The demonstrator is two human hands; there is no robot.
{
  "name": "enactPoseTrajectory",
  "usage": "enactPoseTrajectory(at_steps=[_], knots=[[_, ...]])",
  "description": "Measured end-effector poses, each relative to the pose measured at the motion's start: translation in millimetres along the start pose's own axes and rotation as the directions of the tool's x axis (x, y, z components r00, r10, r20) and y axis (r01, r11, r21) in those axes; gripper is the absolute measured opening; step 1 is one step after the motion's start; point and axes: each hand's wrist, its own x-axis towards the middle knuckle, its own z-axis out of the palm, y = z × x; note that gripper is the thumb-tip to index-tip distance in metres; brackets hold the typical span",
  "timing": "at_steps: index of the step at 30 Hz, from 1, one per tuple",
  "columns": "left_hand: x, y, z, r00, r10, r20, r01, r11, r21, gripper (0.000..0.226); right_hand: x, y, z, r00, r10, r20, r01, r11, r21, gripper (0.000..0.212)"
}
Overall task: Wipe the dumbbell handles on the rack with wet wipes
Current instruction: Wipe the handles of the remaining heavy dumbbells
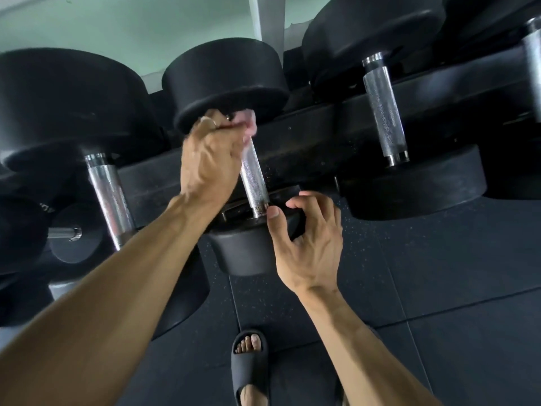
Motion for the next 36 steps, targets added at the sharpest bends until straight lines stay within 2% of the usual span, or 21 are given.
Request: enactPoseTrajectory(at_steps=[2,4,6,9,13,14,15,17,18,19,20,22,23,24,25,27,29,31,34,35,36], knots=[[4,2,3,0.999,-0.043,-0.032,0.044,0.997,0.057,0.017,0,1,0,1.0,-0.002,-0.002,0.002,1.0,-0.004,0.05],[-7,5,1,0.997,0.029,0.07,-0.031,0.999,0.03,0.017,0,1,0,1.0,-0.001,0.0,0.001,1.0,-0.01,0.05],[-17,5,-10,0.968,0.137,0.211,-0.138,0.99,-0.007,0.018,0,0,-1,1.0,0.012,0.022,-0.012,1.0,-0.013,0.05],[-7,-3,-17,0.923,0.14,0.358,-0.171,0.984,0.056,0.021,0,-2,-2,0.998,0.045,0.038,-0.044,0.999,-0.027,0.054],[9,0,-18,0.955,0.148,0.256,-0.149,0.989,-0.019,0.017,-1,-3,-2,0.998,0.054,0.035,-0.053,0.998,-0.046,0.061],[6,2,-20,0.942,0.15,0.301,-0.146,0.989,-0.035,0.019,-2,-3,-2,0.997,0.065,0.041,-0.063,0.997,-0.045,0.062],[1,4,-21,0.901,0.158,0.405,-0.145,0.987,-0.064,0.026,-2,-4,-2,0.996,0.075,0.044,-0.073,0.997,-0.038,0.063],[-11,9,-28,0.744,0.22,0.631,-0.186,0.975,-0.12,0.03,-4,-7,-4,0.995,0.096,0.033,-0.096,0.995,-0.008,0.066],[-14,8,-28,0.685,0.266,0.679,-0.243,0.961,-0.131,0.025,-7,-8,-5,0.992,0.125,0.029,-0.126,0.992,0.011,0.072],[-12,6,-27,0.659,0.296,0.692,-0.292,0.948,-0.126,0.023,-11,-8,-6,0.985,0.17,0.04,-0.171,0.985,0.026,0.081],[-6,5,-25,0.681,0.281,0.676,-0.303,0.949,-0.089,0.025,-17,-7,-8,0.975,0.213,0.059,-0.215,0.976,0.035,0.092],[9,5,-21,0.799,0.165,0.579,-0.227,0.973,0.036,0.029,-33,-3,-11,0.963,0.253,0.095,-0.258,0.965,0.04,0.109],[15,3,-18,0.837,0.126,0.533,-0.197,0.977,0.078,0.028,-39,-2,-13,0.959,0.263,0.11,-0.268,0.963,0.038,0.111],[15,4,-18,0.84,0.134,0.525,-0.209,0.974,0.085,0.026,-42,-1,-14,0.954,0.275,0.12,-0.28,0.959,0.033,0.112],[12,5,-20,0.805,0.179,0.566,-0.251,0.967,0.051,0.023,-43,-1,-15,0.95,0.286,0.125,-0.292,0.956,0.029,0.11],[-5,8,-25,0.677,0.313,0.666,-0.353,0.932,-0.079,0.021,-43,-3,-17,0.947,0.297,0.122,-0.303,0.953,0.03,0.106],[-16,9,-29,0.626,0.357,0.694,-0.383,0.915,-0.125,0.023,-42,-7,-19,0.945,0.305,0.121,-0.311,0.95,0.036,0.104],[-3,8,-23,0.661,0.319,0.679,-0.353,0.931,-0.095,0.019,-42,-8,-20,0.939,0.317,0.135,-0.324,0.946,0.033,0.104],[31,7,-13,0.792,0.156,0.59,-0.207,0.978,0.019,0.012,-43,-8,-21,0.933,0.328,0.146,-0.336,0.942,0.03,0.105],[35,6,-12,0.796,0.146,0.587,-0.216,0.975,0.05,0.012,-43,-7,-20,0.932,0.333,0.147,-0.34,0.94,0.028,0.104],[32,7,-13,0.767,0.188,0.613,-0.275,0.96,0.05,0.009,-44,-7,-20,0.927,0.341,0.154,-0.349,0.937,0.023,0.104]])
